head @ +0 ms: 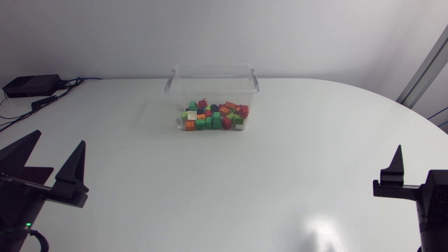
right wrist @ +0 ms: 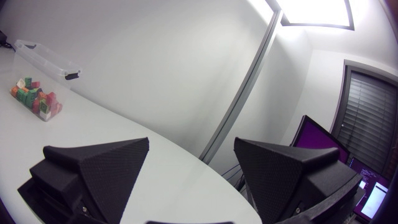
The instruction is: Place the duplo bricks in the container
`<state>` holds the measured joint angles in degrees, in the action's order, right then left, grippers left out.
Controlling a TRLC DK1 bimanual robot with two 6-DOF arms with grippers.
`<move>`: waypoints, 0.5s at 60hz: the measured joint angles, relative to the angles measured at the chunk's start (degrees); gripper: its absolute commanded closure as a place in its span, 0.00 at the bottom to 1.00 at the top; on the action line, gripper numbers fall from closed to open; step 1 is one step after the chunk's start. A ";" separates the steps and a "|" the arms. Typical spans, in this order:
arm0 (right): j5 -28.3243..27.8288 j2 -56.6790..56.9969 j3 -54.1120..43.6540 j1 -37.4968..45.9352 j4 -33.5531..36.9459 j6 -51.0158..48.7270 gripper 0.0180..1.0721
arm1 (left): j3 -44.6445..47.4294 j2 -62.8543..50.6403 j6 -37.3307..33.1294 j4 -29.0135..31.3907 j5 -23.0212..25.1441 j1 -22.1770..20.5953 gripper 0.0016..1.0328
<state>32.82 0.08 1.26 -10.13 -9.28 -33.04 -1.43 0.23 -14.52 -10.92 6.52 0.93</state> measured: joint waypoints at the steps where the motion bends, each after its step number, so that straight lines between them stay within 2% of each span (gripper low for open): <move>1: -0.02 0.00 0.00 0.17 0.00 0.00 0.05 | 0.00 0.00 -0.02 -0.02 0.00 0.00 0.05; 15: -1.18 0.00 0.00 4.68 0.50 0.22 0.05 | 0.02 0.02 0.00 0.39 -0.02 -0.33 0.05; 30: -1.53 -0.02 0.00 4.98 3.72 2.56 0.05 | 0.02 0.11 3.04 2.25 -0.63 -0.35 0.05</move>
<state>31.29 0.05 1.26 -5.15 -5.56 -30.48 -1.41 0.34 -11.49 -8.67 5.89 0.58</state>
